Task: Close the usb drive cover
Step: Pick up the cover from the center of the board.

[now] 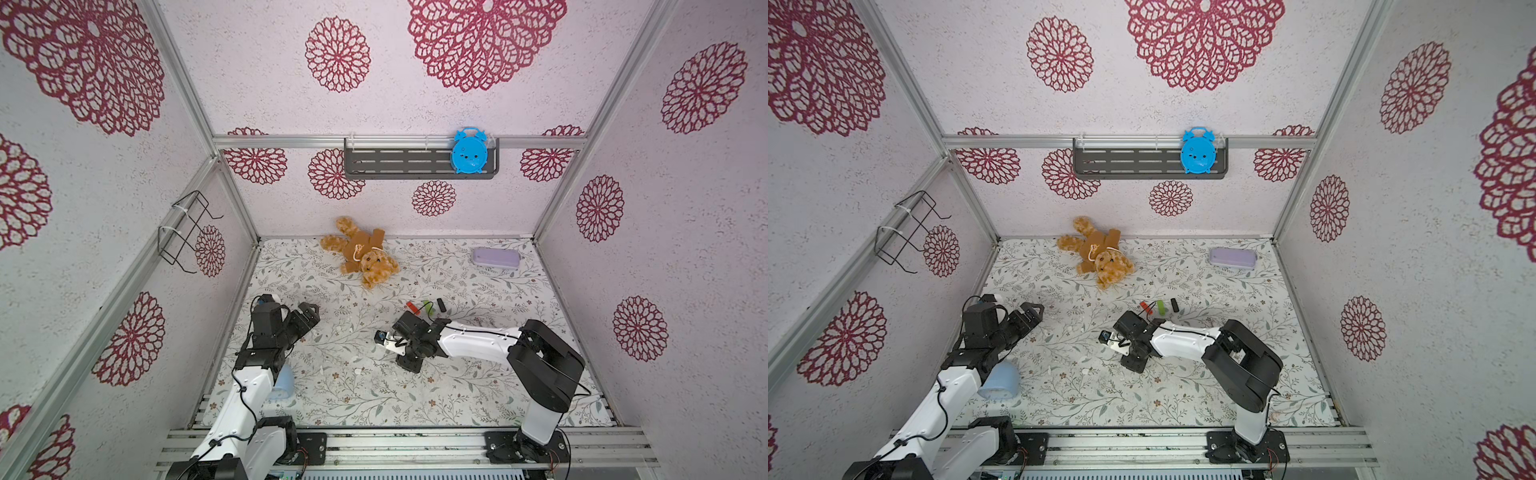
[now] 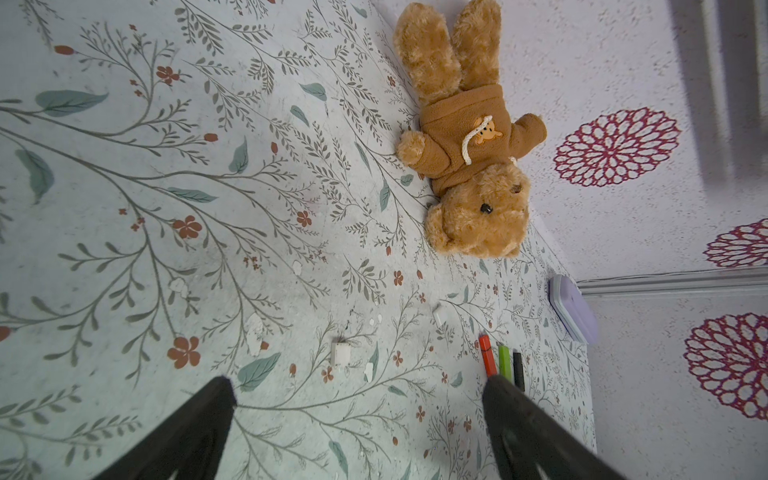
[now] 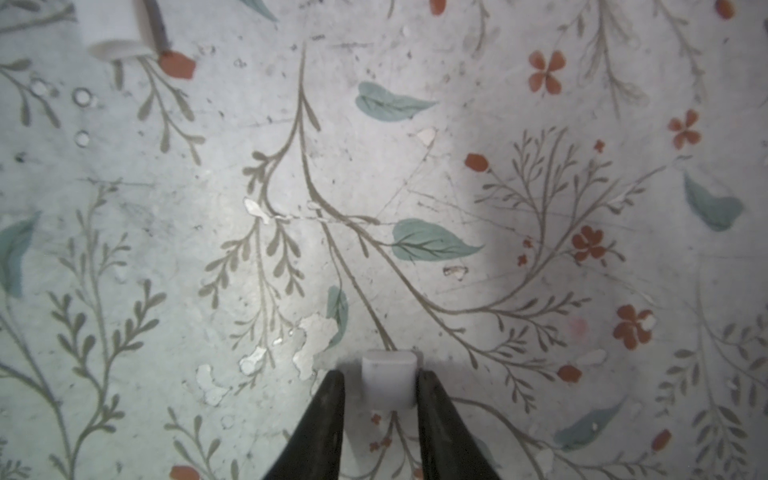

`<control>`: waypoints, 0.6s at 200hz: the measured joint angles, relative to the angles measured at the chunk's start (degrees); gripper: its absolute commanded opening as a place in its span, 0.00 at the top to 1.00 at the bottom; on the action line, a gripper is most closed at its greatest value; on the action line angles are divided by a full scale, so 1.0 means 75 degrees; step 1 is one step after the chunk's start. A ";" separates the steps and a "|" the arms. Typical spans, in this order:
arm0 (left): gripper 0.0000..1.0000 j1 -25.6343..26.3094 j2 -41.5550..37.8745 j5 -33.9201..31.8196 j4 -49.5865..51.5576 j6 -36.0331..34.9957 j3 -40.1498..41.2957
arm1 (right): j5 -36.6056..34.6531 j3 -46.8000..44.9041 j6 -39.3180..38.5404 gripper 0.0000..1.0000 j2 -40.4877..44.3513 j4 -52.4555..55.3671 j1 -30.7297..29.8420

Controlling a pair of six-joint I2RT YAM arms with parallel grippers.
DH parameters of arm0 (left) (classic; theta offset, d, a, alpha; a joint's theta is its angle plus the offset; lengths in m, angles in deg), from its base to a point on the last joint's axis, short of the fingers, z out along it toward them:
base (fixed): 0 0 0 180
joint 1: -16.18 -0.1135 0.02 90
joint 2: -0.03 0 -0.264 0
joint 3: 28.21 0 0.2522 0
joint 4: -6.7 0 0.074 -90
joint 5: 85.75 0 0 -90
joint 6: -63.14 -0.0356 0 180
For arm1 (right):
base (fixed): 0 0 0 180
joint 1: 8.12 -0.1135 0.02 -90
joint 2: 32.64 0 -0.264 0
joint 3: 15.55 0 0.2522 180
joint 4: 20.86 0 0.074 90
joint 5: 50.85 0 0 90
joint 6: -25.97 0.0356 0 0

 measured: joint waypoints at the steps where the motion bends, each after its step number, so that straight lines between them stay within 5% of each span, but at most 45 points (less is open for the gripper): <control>1: 0.03 0.0000 0.0000 0.0003 0.0000 0.0000 0.0000 | 0.0000 -0.0003 0.0000 0.69 0.0000 0.0000 0.0003; 120: 0.02 0.0108 0.0848 0.1317 -0.0807 -0.0006 0.0000 | -0.0026 -0.0408 0.0137 0.75 0.0469 -0.0096 0.0017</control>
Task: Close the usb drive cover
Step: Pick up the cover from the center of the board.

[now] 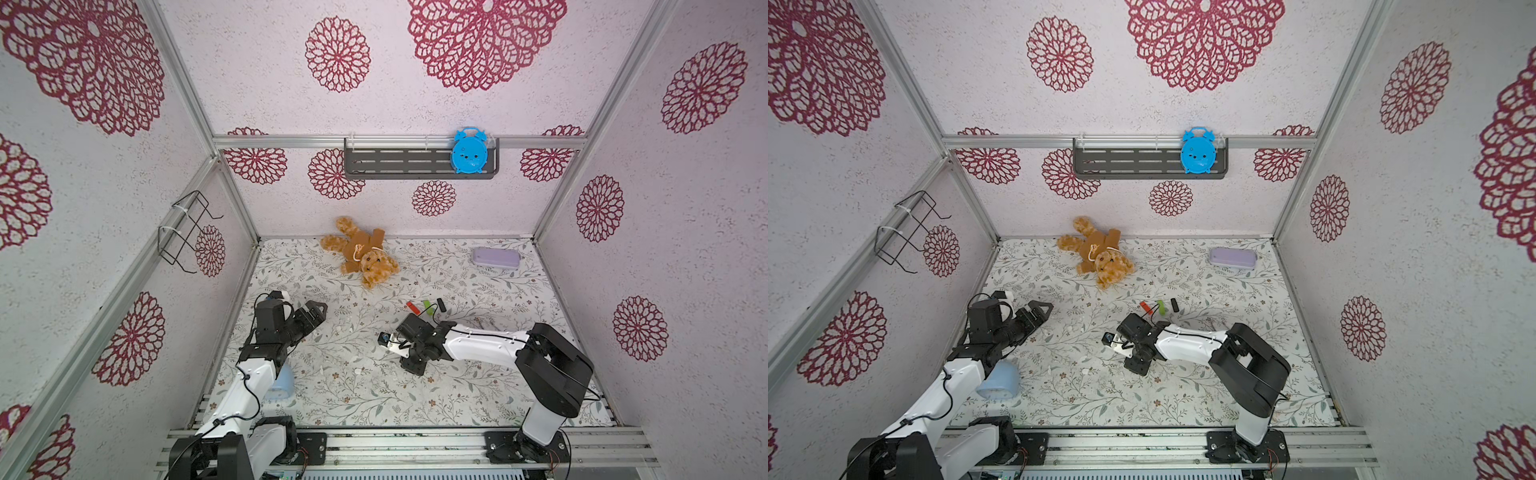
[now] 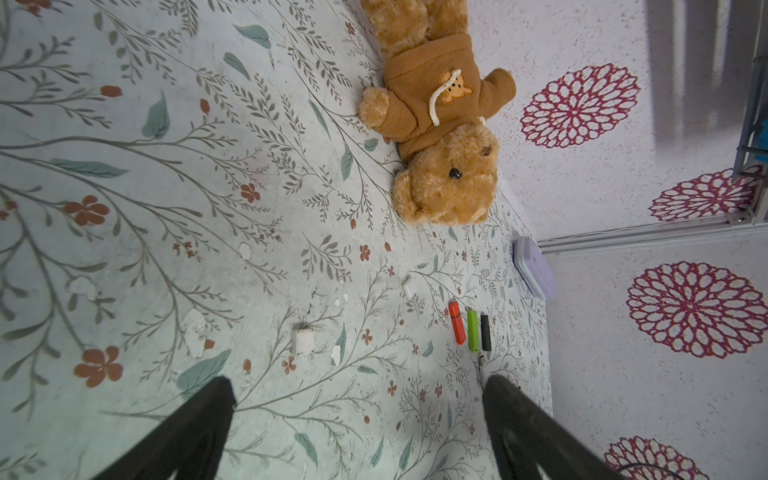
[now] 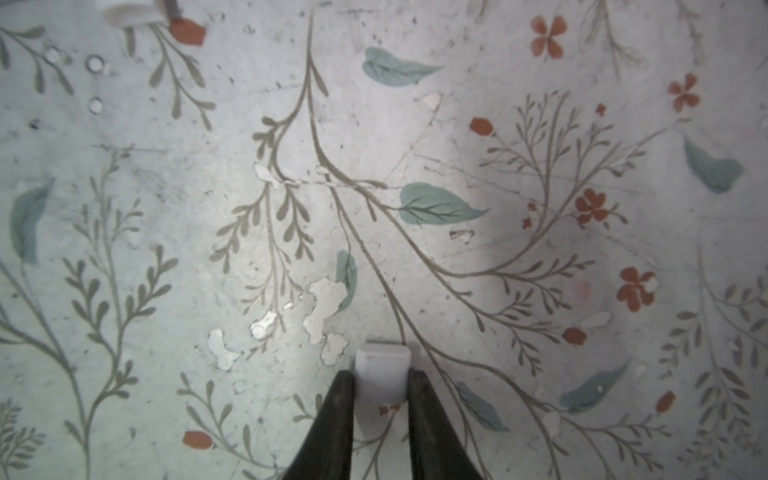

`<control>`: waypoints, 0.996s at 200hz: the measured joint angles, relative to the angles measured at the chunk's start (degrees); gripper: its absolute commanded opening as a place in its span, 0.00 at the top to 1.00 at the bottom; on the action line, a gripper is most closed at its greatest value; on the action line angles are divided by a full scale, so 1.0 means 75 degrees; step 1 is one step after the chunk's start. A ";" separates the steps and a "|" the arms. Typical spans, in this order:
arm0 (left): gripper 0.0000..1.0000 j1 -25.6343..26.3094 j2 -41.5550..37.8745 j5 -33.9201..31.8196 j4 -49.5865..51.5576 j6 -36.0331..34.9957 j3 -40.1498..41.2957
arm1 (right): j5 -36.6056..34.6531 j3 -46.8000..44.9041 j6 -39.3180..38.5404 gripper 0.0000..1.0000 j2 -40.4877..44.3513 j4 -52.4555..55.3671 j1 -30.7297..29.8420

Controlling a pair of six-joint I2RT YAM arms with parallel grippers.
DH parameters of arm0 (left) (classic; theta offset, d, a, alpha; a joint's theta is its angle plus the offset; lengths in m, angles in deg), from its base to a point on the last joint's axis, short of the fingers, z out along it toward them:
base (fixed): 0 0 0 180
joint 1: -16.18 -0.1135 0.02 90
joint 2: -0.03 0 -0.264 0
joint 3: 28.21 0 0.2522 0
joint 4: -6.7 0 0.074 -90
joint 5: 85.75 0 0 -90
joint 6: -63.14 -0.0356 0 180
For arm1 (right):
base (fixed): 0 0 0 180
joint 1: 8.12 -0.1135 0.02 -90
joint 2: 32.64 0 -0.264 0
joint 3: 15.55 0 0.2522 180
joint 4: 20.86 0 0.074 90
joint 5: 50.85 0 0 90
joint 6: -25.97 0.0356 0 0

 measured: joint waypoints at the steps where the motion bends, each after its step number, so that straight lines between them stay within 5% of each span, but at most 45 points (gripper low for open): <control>1: 0.02 0.0012 0.0026 0.0026 -0.0023 -0.0006 0.0000 | 0.0000 -0.0003 0.0012 0.75 0.0012 -0.0009 0.0000; 23: 0.00 0.0286 0.0393 0.0431 -0.0315 -0.0047 -0.0012 | 0.0006 -0.0117 0.0055 0.75 0.0303 -0.0277 0.0038; 122: 0.27 0.2084 0.3174 0.3445 -0.1749 -0.0125 -0.0959 | -0.0259 -0.0452 0.0117 0.75 0.1565 -0.1408 0.0090; 199: 0.43 0.2850 0.4007 0.4380 -0.2200 -0.0070 -0.1288 | -0.0469 -0.0452 0.0236 0.75 0.1571 -0.1716 0.0090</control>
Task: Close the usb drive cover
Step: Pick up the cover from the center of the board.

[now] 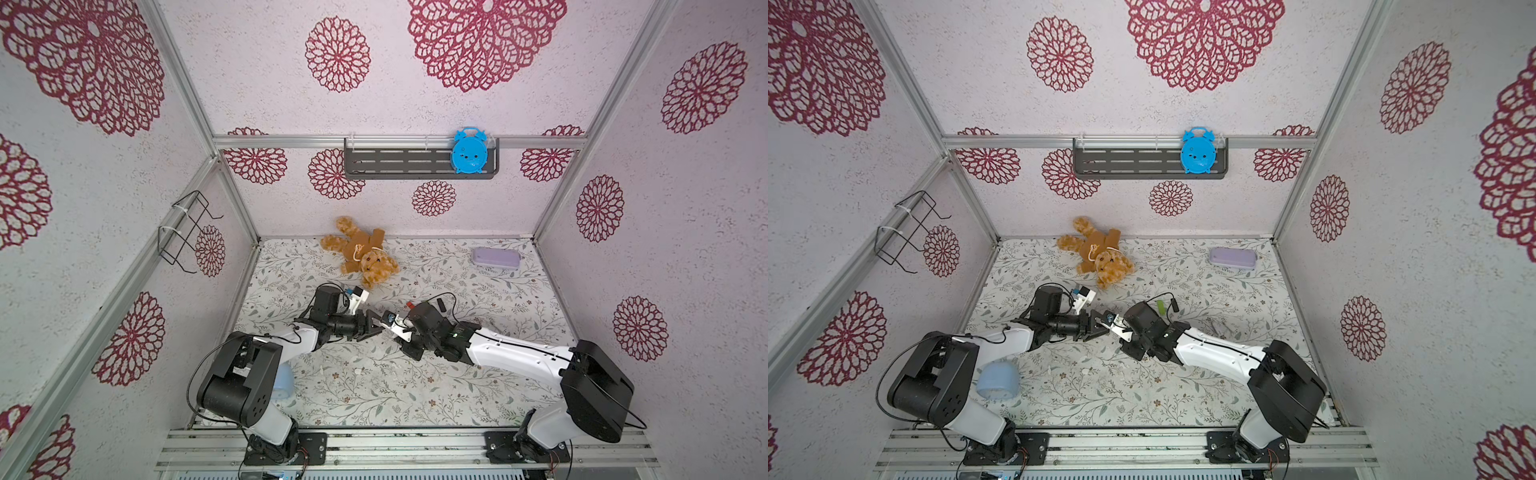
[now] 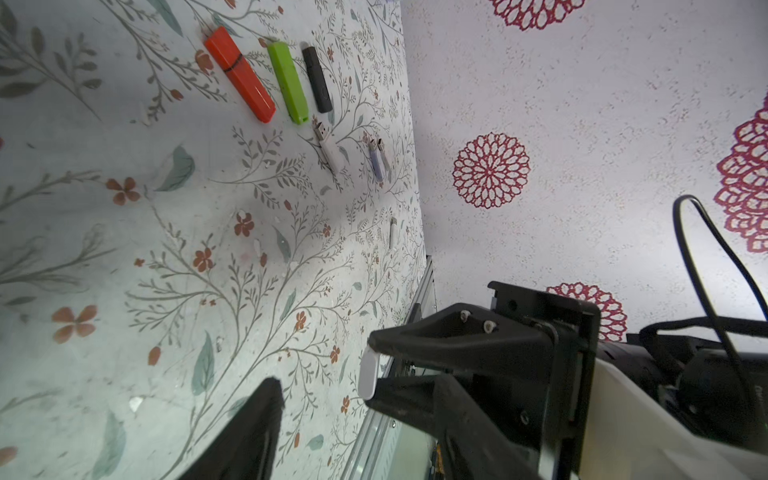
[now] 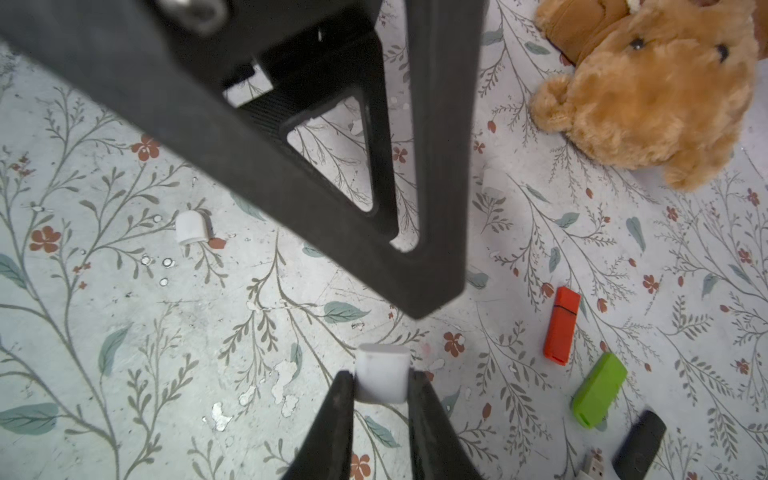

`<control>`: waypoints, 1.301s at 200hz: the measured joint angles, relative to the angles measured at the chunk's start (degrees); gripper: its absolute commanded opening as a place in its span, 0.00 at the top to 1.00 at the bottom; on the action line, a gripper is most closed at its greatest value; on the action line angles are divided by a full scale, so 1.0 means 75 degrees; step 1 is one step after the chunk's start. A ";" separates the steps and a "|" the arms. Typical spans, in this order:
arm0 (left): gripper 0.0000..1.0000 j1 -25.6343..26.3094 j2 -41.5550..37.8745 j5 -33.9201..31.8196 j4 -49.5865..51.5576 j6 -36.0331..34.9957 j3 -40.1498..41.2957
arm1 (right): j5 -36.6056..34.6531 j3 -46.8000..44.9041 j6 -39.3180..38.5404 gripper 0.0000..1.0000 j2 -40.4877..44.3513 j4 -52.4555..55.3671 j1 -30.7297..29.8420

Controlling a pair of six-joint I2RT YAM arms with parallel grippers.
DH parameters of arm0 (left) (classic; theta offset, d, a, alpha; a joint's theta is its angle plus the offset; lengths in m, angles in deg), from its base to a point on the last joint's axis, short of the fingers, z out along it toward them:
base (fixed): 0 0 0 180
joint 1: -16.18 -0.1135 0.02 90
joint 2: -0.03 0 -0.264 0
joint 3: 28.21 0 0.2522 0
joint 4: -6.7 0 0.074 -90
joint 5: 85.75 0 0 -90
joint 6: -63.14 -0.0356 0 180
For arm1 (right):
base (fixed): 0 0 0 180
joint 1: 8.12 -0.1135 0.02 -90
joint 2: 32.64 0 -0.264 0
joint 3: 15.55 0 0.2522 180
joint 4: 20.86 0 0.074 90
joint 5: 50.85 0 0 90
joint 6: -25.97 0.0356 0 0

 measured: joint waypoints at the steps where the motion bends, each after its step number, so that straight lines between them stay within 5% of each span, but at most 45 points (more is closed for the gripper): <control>1: 0.43 0.0003 0.0003 0.0009 -0.0003 -0.0003 -0.0003 | 0.0000 0.0000 0.0003 0.75 0.0000 -0.0003 0.0000; 260: 0.84 0.0198 0.0405 0.0705 0.0323 -0.0358 -0.0510 | -0.0187 -0.0006 0.0259 0.75 0.0000 -0.0729 0.0000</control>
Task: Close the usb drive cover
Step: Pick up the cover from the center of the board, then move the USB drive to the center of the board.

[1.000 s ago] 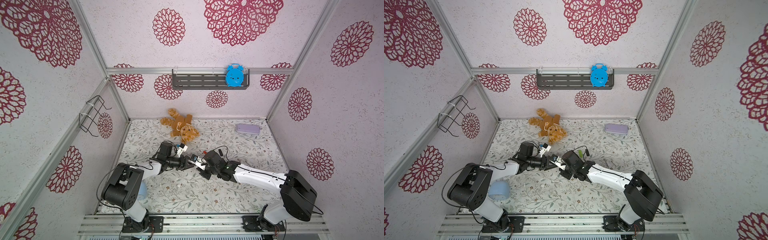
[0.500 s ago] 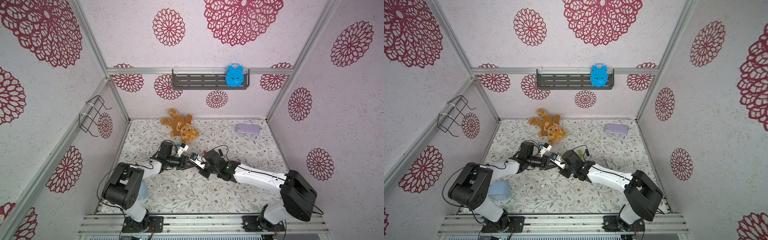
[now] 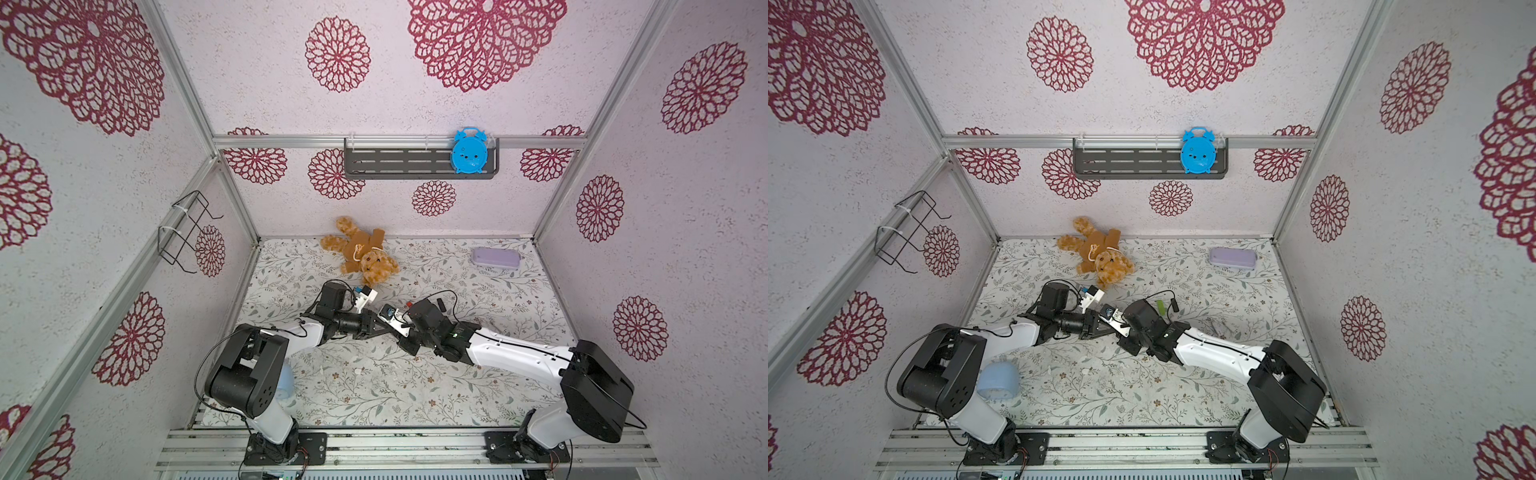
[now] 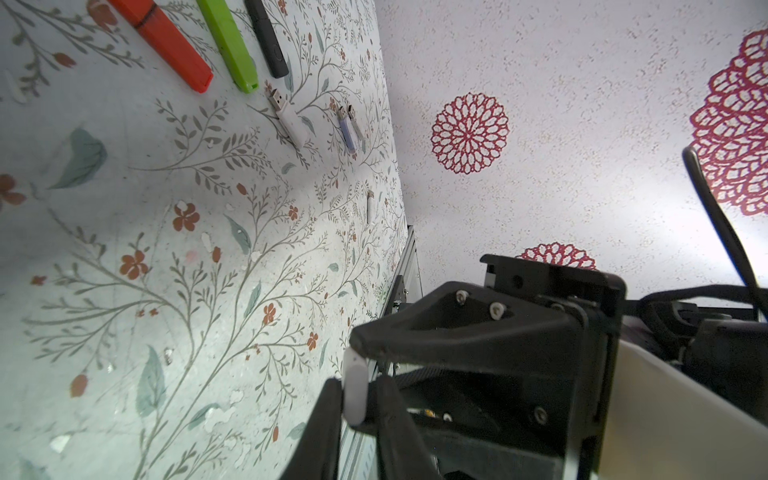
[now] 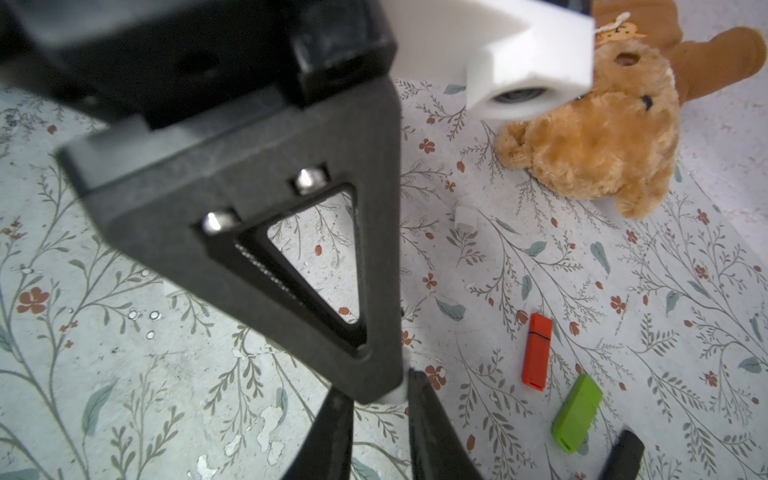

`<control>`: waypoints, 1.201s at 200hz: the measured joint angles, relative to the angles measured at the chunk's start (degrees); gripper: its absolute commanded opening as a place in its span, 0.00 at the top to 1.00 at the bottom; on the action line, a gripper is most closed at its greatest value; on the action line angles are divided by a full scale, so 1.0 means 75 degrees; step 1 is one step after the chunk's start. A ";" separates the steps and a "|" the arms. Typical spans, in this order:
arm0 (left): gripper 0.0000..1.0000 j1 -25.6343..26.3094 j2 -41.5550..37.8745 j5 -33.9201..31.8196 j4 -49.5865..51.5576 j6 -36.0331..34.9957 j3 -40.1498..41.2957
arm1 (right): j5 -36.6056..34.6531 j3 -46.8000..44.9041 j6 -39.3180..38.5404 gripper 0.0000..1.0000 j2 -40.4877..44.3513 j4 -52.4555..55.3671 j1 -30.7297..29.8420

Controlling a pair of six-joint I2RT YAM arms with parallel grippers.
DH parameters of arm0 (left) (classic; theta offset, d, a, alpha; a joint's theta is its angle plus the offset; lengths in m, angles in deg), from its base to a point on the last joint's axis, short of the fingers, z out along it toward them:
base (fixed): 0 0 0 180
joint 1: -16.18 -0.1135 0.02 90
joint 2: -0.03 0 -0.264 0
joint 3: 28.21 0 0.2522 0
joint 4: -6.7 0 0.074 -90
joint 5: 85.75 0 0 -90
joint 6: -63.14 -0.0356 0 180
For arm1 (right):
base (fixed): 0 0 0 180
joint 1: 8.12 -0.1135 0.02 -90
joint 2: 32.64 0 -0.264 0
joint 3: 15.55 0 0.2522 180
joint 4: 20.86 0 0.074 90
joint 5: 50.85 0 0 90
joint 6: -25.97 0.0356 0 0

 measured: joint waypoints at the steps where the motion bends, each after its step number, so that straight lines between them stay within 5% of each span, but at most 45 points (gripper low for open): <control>1: 0.84 0.0000 0.0003 -0.0003 0.0003 -0.0003 -0.0006 | 0.0000 0.0000 0.0000 0.75 0.0003 0.0000 0.0000; 53: 0.91 -0.0003 0.0015 -0.0044 0.0149 -0.0108 -0.0067 | -0.0006 -0.0029 0.0079 0.73 0.0003 -0.0052 0.0000; 74: 0.92 0.0009 0.0003 -0.0093 0.0128 -0.0102 -0.0067 | -0.0029 -0.0058 0.0122 0.64 0.0026 -0.0087 0.0003; 146: 0.92 0.0020 -0.0667 -0.0866 -0.0845 0.0688 0.0210 | -0.0289 -0.1236 0.0233 0.54 0.1154 -0.0428 0.0425; 198: 0.92 0.0020 -0.1148 -0.1443 -0.1020 0.0895 0.0297 | -0.0361 -0.2104 0.1294 0.49 0.2363 -0.0664 0.1903; 240: 0.92 0.0020 -0.1649 -0.2031 -0.0892 0.0880 0.0297 | -0.0099 -0.2025 0.2194 0.48 0.2104 0.0017 0.3328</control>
